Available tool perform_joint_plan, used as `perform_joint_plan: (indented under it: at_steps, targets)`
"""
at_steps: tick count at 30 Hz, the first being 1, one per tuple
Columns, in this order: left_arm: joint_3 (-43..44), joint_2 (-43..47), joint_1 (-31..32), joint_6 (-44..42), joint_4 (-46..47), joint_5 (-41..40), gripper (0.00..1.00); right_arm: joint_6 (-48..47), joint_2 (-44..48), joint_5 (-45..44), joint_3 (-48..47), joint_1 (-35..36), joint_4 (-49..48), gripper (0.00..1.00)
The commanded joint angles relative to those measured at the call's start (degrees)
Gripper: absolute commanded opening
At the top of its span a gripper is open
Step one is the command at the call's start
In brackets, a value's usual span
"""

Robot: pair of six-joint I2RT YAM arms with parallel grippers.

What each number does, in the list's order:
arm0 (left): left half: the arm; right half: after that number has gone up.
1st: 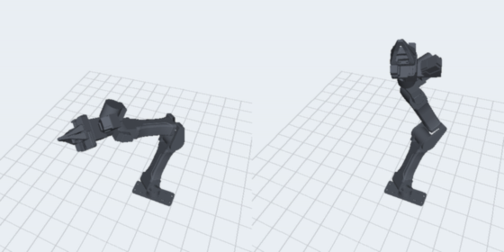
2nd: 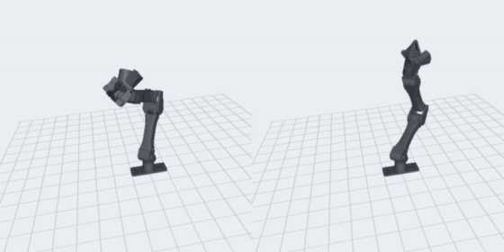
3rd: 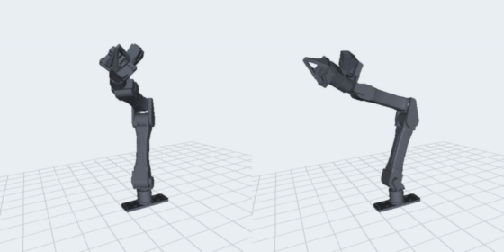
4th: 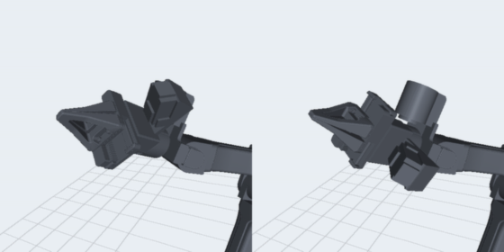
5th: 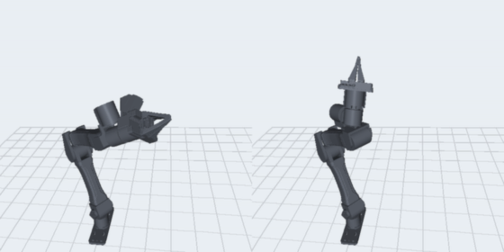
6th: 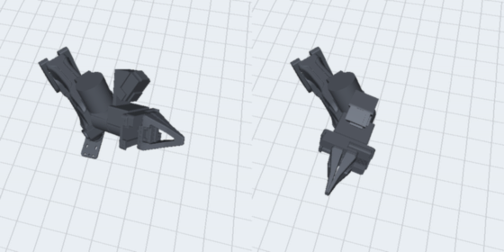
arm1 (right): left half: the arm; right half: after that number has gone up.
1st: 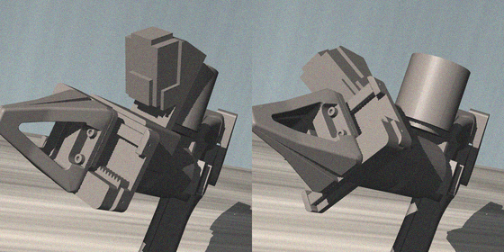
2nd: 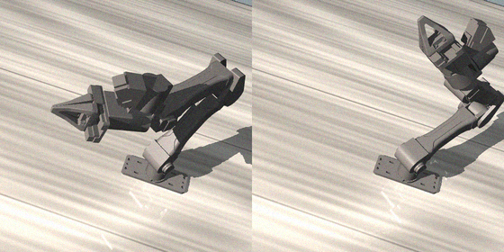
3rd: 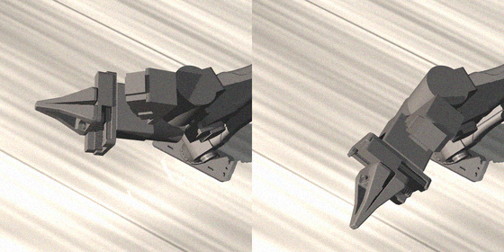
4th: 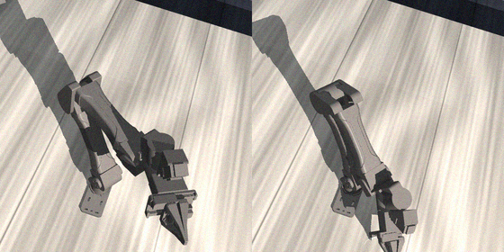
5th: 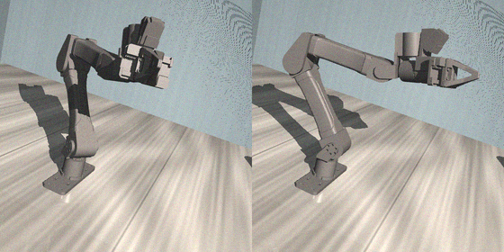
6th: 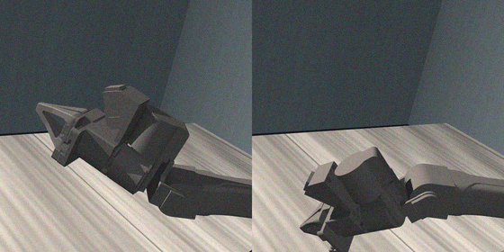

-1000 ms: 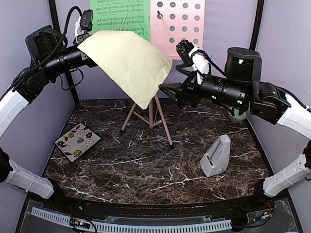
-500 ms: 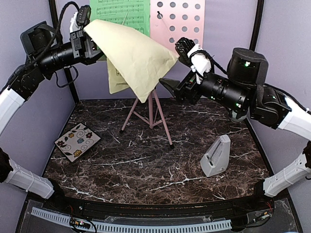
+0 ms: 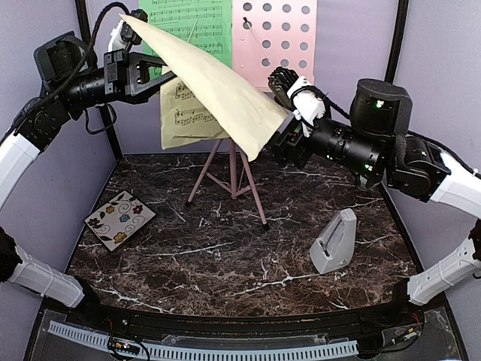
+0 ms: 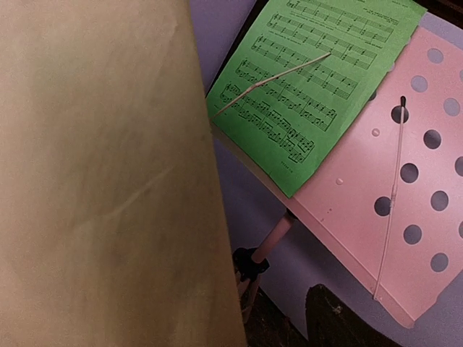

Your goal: Set up the instrument practice props

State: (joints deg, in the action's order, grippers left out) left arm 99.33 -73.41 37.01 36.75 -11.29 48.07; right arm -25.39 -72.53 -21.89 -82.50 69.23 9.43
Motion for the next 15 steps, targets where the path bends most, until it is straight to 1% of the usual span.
perform_joint_plan:
  at_steps: [1, 4, 6, 8, 10, 11, 12, 13, 14, 15]
  targets:
    - [-2.1, 0.9, -0.2, 0.4, -0.9, 3.6, 0.00, 1.5, -0.9, -0.6, -6.0, 0.5, -3.3, 0.66]
    - [-3.7, 1.2, -0.3, -1.4, -3.7, 1.9, 0.00, 4.7, -1.8, 2.3, -9.1, 0.5, -1.1, 0.42]
    - [-4.6, 1.3, -0.2, -2.3, -4.8, 1.0, 0.00, 6.4, -1.8, 3.4, -9.1, 0.6, -0.8, 0.23]
    - [-5.4, 1.8, -0.2, -3.3, -4.8, 0.1, 0.00, 8.6, -1.7, 3.6, -8.8, 0.6, -0.6, 0.00]
    - [-6.6, 2.8, -0.2, -4.9, -3.7, -1.6, 0.00, 11.6, -1.6, 2.5, -8.8, 0.5, -0.6, 0.00]
    - [-7.8, 3.7, -0.2, -5.7, -2.5, -2.5, 0.02, 13.1, -1.7, 1.8, -9.1, 0.5, -0.5, 0.00]
    - [-9.2, 4.7, -0.2, -6.5, -0.6, -3.4, 0.16, 15.3, -1.9, 1.3, -9.8, 0.2, 0.1, 0.00]
    - [-10.9, 6.0, -0.2, -7.0, 2.2, -4.0, 0.33, 17.5, -2.2, 1.5, -10.6, -0.1, 1.2, 0.00]
    - [-13.1, 7.5, -0.2, -7.0, 6.3, -4.9, 0.46, 19.7, -2.6, 2.4, -11.4, -0.4, 2.5, 0.00]
    - [-15.5, 9.1, -0.2, -6.8, 10.1, -6.2, 0.56, 22.2, -2.9, 3.4, -11.9, -0.6, 3.8, 0.00]
